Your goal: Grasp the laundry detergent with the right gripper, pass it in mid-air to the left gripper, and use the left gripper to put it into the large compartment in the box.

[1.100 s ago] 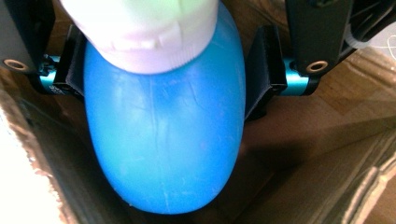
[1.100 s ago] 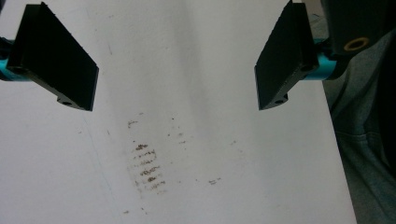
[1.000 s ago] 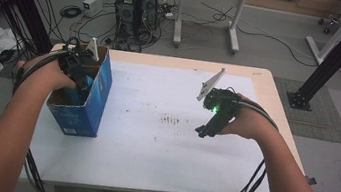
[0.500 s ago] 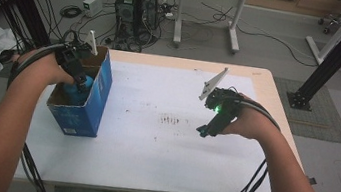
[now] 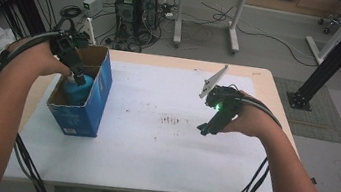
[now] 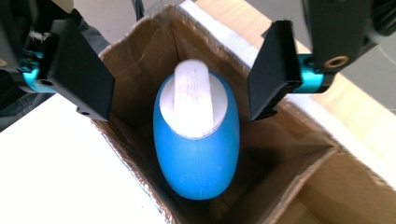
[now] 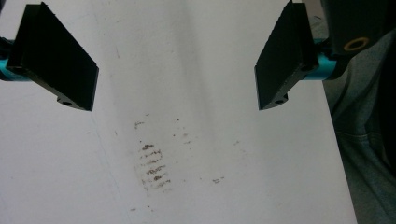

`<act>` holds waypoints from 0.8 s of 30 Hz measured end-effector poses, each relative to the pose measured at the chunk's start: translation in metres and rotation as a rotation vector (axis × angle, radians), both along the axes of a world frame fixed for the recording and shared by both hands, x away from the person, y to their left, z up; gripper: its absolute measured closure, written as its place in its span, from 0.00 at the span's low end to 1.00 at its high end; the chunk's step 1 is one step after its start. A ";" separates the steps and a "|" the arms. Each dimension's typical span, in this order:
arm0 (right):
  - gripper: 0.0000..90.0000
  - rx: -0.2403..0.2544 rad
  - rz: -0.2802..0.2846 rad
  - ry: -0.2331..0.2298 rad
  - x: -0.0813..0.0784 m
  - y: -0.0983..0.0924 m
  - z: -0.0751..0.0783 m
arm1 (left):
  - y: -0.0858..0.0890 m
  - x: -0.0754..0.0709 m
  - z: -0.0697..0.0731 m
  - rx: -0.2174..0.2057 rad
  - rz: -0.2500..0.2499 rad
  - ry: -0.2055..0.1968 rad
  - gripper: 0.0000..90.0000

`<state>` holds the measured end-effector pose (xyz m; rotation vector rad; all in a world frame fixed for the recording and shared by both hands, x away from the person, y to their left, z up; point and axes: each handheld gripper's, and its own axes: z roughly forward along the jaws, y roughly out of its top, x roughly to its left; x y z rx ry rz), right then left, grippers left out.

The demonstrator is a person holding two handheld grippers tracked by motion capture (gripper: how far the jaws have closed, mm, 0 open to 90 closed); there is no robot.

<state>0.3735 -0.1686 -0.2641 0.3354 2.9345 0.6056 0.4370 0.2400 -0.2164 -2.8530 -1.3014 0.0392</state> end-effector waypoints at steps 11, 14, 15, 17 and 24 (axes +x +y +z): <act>0.14 -0.004 -0.002 -0.007 0.000 -0.004 0.005 | -0.016 -0.008 0.037 -0.017 -0.063 -0.062 0.19; 0.14 -0.005 0.000 -0.007 0.000 -0.005 0.006 | -0.025 -0.011 0.043 -0.027 -0.106 -0.061 0.17; 0.14 -0.006 0.001 -0.005 0.000 -0.006 0.006 | -0.028 -0.012 0.044 -0.027 -0.114 -0.065 0.16; 0.14 -0.009 -0.006 -0.007 0.000 -0.007 0.007 | -0.034 -0.014 0.047 -0.012 -0.148 -0.081 0.13; 0.14 -0.030 -0.004 -0.004 0.005 -0.008 0.016 | -0.058 -0.018 0.050 -0.001 -0.256 -0.072 0.07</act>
